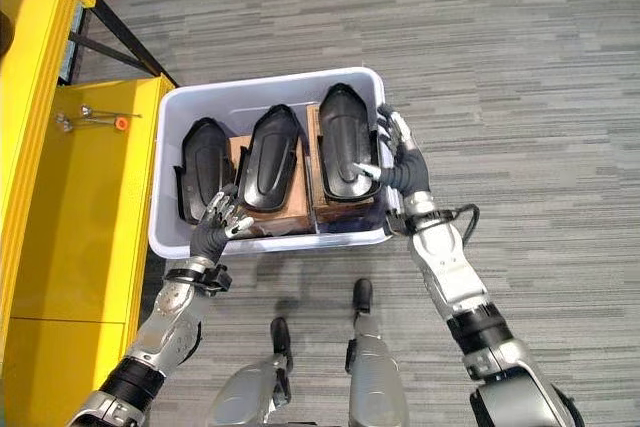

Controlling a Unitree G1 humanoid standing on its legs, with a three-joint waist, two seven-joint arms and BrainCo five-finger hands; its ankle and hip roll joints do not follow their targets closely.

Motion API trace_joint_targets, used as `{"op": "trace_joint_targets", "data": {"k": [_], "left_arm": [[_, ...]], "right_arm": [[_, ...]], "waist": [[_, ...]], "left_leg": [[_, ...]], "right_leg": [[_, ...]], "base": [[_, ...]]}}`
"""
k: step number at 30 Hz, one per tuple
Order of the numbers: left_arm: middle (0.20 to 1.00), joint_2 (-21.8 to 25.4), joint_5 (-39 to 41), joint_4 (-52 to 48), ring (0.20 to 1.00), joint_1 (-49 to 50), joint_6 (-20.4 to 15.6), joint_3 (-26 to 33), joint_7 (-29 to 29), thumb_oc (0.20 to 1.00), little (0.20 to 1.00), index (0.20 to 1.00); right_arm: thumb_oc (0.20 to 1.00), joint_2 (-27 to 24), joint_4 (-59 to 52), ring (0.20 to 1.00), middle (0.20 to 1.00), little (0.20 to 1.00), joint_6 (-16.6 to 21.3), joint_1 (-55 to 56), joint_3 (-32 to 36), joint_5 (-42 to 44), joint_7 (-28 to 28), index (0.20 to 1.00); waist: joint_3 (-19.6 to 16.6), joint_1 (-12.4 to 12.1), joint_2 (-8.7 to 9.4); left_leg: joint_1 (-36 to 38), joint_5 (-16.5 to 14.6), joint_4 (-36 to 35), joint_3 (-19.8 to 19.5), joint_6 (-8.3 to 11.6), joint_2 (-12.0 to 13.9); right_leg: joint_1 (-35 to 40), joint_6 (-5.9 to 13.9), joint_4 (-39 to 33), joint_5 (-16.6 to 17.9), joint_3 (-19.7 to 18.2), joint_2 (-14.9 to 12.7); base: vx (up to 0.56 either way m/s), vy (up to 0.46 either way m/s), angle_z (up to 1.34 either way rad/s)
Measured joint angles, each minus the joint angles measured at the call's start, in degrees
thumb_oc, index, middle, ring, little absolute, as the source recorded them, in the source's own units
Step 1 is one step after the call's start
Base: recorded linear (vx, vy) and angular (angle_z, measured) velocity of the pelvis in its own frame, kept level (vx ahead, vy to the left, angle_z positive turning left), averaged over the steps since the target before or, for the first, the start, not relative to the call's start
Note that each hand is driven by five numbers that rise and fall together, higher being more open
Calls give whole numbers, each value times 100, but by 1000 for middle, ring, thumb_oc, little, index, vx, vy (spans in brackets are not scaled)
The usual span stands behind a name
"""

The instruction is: Move parts from the plastic box to the shelf.

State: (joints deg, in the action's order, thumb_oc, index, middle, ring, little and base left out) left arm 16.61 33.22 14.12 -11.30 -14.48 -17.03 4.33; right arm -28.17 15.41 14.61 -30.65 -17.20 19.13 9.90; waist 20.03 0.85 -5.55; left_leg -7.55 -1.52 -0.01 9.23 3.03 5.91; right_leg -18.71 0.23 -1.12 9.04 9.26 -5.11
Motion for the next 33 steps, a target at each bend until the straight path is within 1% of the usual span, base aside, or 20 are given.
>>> {"op": "trace_joint_targets", "data": {"k": [1, 3, 6, 8, 10, 12, 16, 20, 21, 23, 25, 33], "left_arm": [[1000, 0, 1, -5, 1000, -74, -10, -16, 26, 1000, 1000, 1000], [1000, 2, 19, -147, 1000, -125, -48, -21, 94, 1000, 1000, 1000], [1000, 20, 177, -295, 1000, -110, -99, -98, 102, 1000, 1000, 1000], [1000, 23, 220, -480, 1000, -70, -165, -134, 100, 1000, 1000, 1000], [1000, 52, 229, -478, 1000, 7, -164, -177, 98, 1000, 1000, 1000], [1000, 184, 229, -484, 1000, -43, -165, -409, 86, 1000, 1000, 1000], [1000, 215, 244, -481, 1000, -11, -159, -517, 78, 1000, 1000, 1000], [1000, 226, 370, -512, 1000, -12, -163, -512, 80, 1000, 1000, 1000], [1000, 244, 390, -566, 1000, -14, -168, -525, 77, 1000, 1000, 1000], [1000, 245, 441, -565, 1000, -42, -161, -529, 78, 1000, 1000, 1000], [1000, 248, 442, -565, 1000, -24, -158, -542, 69, 1000, 1000, 1000], [1000, 268, 447, -567, 1000, -46, -159, -562, 66, 1000, 1000, 1000]], "right_arm": [[1000, -22, 328, 1000, 1000, 1000, 3, -263, -46, -32, 88, 1000], [1000, -66, 584, 1000, 1000, 1000, -5, -545, -28, -31, 248, 1000], [1000, -247, 1358, 1000, 1000, 1000, -18, -1122, -176, -27, 410, 1000], [1000, -403, 1552, 1000, 1000, 1000, -26, -1362, -126, -28, 578, 1000], [1000, -451, 1726, 1000, 1000, 1000, -35, -1476, -146, -33, 615, 1000], [1000, -567, 2325, 1000, 1000, 1000, -70, -1820, -144, -25, 673, 1000], [1000, -711, 2744, 1000, 1000, 1000, -136, -2021, -148, -15, 806, 1000], [1000, -737, 3177, 1000, 1000, 1000, -171, -2254, -284, 64, 795, 1000], [1000, -796, 3418, 1000, 1000, 1000, -191, -2471, -393, 188, 777, 1000], [1000, -819, 3462, 1000, 1000, 1000, -186, -2536, -404, 334, 740, 1000], [1000, -821, 3650, 1000, 1000, 1000, -221, -2589, -545, 491, 649, 1000], [1000, -747, 4158, 1000, 1000, 1000, -306, -2758, -991, 490, 541, 1000]], "waist": [[3, -24, -8], [59, -125, -82], [111, -240, -173], [127, -334, -207], [135, -371, -218], [181, -379, -277], [229, -402, -319], [266, -457, -334], [271, -441, -343], [383, -463, -362], [394, -496, -371], [409, -538, -368]], "left_leg": [[-60, 8, 12, -27, 6, 0], [-141, 38, 5, -53, 11, 2], [-172, 48, 9, -84, 13, -19], [-292, 64, 7, -99, 24, -44], [-340, 78, 7, -133, 21, -69], [-356, 82, 4, -134, 18, -111], [-361, 82, -4, -141, 17, -153], [-425, 95, -5, -133, -2, -170], [-553, 106, 1, -126, -5, -189], [-571, 138, -8, -137, -2, -195], [-572, 138, -8, -136, -2, -195], [-742, 165, 3, -173, 5, -197]], "right_leg": [[-47, -7, 0, 13, 12, 0], [-91, -14, 0, 30, 74, -12], [-106, -9, 1, 30, 97, -38], [-219, 3, 2, 45, 97, -60], [-258, -1, 6, 50, 110, -88], [-272, 22, 7, 67, 109, -127], [-283, 30, 8, 69, 103, -168], [-357, 49, 11, 80, 99, -184], [-489, 54, 24, 84, 87, -206], [-507, 52, 23, 126, 89, -210], [-508, 52, 23, 126, 89, -210], [-654, 42, 25, 148, 104, -214]], "base": [[-3, -14, 14], [-9, -15, 15], [-6, -9, 5], [-8, 8, 7], [-11, 16, 6], [0, 0, 0], [-14, 13, 1], [-36, 8, -1], [0, 0, 0], [-19, 0, 1], [-33, 2, 0], [-14, -2, 2]]}}
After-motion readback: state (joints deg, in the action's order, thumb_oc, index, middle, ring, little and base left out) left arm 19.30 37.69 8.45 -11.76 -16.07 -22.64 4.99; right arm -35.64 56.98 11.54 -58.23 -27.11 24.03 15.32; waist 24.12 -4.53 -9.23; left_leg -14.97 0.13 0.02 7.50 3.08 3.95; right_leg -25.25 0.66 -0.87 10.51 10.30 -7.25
